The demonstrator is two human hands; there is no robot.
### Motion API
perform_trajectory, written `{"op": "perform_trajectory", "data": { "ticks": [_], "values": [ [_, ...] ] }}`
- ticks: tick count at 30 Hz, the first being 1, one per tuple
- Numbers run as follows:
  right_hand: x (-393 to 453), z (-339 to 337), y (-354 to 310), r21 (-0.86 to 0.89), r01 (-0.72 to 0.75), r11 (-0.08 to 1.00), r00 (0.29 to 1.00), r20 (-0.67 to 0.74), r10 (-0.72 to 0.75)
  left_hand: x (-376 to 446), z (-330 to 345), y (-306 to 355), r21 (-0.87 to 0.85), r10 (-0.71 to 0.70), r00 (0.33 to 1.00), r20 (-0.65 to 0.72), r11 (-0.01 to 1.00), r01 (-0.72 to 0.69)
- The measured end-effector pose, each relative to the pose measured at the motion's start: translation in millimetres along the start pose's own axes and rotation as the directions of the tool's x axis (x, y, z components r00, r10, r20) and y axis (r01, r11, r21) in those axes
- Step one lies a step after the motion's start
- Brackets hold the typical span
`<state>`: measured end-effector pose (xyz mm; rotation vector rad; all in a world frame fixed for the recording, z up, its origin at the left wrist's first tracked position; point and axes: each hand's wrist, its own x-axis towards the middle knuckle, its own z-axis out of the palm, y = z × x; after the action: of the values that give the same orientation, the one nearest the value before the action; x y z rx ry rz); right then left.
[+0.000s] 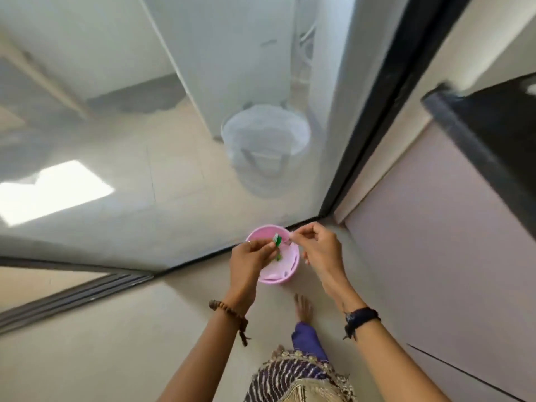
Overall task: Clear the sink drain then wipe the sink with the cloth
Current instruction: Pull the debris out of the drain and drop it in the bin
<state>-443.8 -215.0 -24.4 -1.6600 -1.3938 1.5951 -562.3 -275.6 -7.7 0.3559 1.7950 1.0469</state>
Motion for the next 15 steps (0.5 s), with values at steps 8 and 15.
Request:
{"op": "perform_trajectory", "data": {
  "ticks": [8, 15],
  "values": [
    [121, 100, 162, -0.325, -0.163, 0.932, 0.978, 0.068, 0.195, 163, -2, -143, 0.225, -0.067, 0.987, -0.147, 0.969, 0.099],
    [193, 140, 256, -0.410, -0.246, 0.878, 0.947, 0.090, 0.308, 247, 13, -238, 0.276, -0.242, 0.969, -0.050, 0.929, 0.246]
  ]
}}
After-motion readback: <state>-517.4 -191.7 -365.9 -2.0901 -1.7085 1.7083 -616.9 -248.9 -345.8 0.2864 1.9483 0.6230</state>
